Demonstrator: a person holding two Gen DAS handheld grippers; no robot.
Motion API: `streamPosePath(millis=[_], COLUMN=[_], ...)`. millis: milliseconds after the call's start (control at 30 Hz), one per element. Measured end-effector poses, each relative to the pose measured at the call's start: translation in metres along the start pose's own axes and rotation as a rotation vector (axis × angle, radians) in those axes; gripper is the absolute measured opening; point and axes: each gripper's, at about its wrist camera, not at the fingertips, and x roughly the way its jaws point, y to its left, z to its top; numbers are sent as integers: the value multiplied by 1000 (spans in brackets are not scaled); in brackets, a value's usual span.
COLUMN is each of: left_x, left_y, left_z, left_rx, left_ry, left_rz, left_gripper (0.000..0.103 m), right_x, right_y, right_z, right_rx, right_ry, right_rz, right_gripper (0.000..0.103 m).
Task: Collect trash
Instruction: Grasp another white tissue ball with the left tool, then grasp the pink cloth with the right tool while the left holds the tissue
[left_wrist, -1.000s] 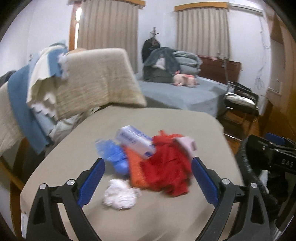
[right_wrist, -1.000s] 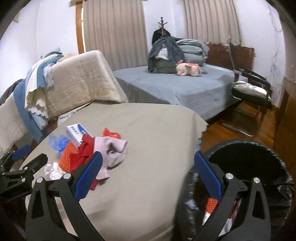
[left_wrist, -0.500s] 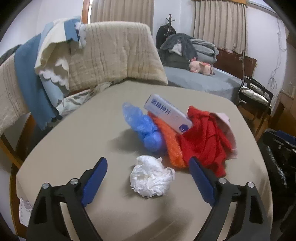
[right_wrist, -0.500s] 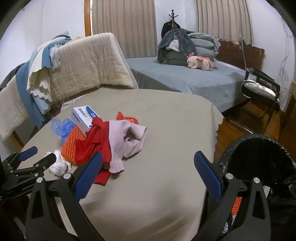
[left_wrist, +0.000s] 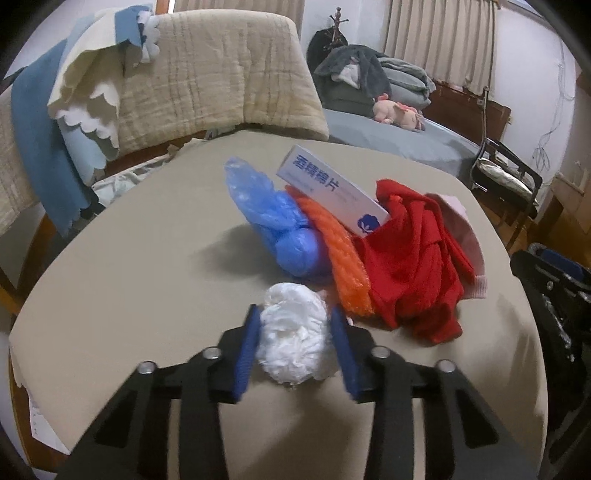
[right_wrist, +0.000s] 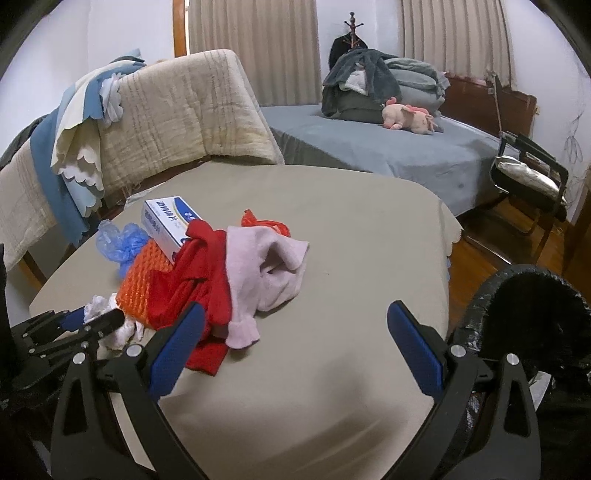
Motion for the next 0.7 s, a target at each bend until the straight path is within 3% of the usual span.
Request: streamPosePath(millis=[167,467,700], left_x=[-15,-34,-32], left_y=[5,-3,-14], left_z=[9,32,44], left_rx=[-13,-11,-3], left_ry=[-46,-122,-137], left_rz=[4,-21,-59], left_gripper=[26,25,25], right_x=[2,22,41], right_y=[10,14,12], right_z=[7,22,22], right_rx=[-19,-14,-28], right_ry=[-16,-6,33], right_rz=[27,-19,-54], right_gripper=[95,91,88])
